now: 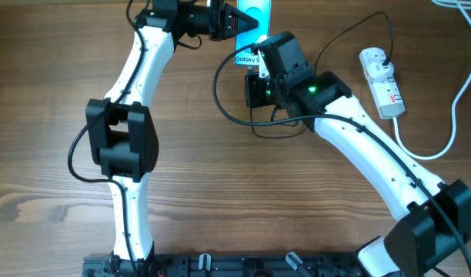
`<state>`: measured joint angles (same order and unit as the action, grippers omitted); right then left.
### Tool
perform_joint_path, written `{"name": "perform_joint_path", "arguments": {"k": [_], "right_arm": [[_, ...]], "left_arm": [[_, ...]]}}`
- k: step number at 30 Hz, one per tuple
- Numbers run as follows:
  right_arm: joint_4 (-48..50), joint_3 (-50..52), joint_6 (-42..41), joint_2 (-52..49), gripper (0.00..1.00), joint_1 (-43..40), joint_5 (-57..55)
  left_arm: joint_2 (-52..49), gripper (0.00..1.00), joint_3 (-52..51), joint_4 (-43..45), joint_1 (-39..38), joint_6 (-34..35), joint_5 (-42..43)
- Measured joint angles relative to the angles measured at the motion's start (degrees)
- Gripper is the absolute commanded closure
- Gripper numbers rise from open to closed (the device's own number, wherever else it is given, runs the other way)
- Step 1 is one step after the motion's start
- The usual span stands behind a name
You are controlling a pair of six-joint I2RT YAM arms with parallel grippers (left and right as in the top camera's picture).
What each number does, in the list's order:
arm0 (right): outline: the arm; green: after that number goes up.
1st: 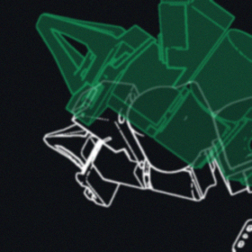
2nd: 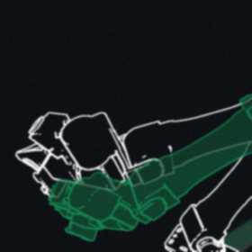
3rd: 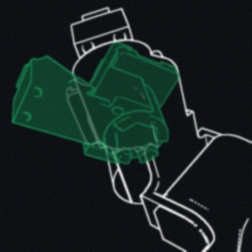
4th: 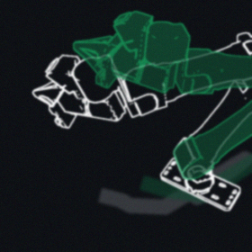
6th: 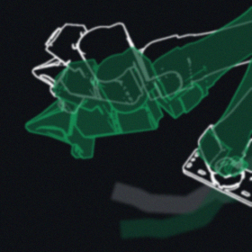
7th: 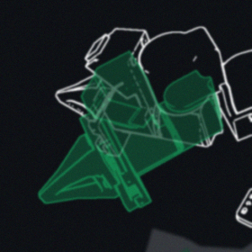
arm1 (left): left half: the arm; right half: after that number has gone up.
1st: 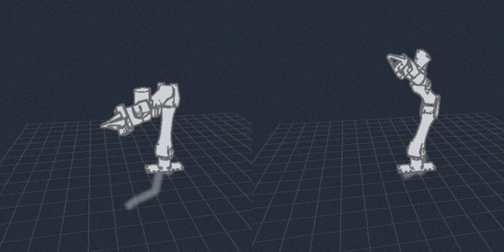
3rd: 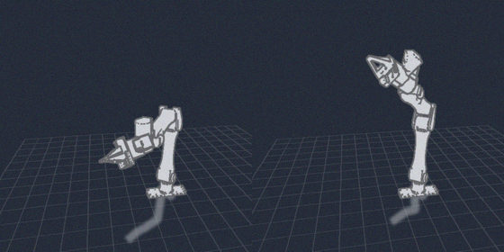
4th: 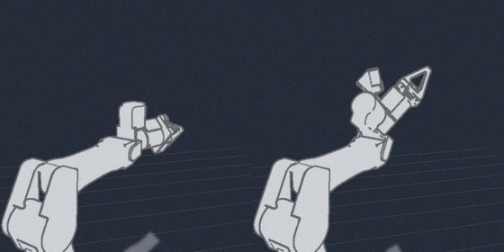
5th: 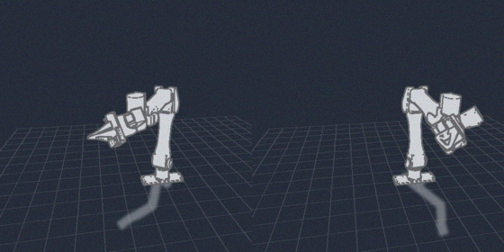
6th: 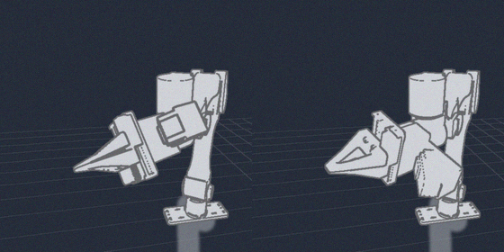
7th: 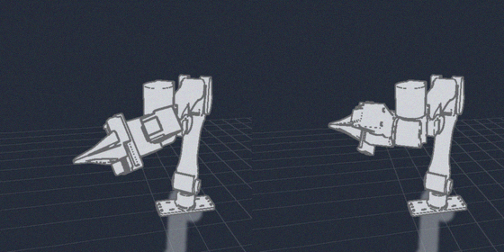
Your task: Plug charger to phone and switch on socket
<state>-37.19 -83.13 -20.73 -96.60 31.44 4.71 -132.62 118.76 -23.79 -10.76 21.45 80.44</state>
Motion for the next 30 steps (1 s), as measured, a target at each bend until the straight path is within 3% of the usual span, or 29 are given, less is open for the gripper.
{"name": "perform_joint_path", "arguments": {"k": [30], "right_arm": [[-2.3, 0.0, 0.0, 0.0, 0.96, -0.5, 1.7]], "left_arm": [[0.0, 0.96, 0.0, 0.0, 0.0, -2.8, 1.7]]}}
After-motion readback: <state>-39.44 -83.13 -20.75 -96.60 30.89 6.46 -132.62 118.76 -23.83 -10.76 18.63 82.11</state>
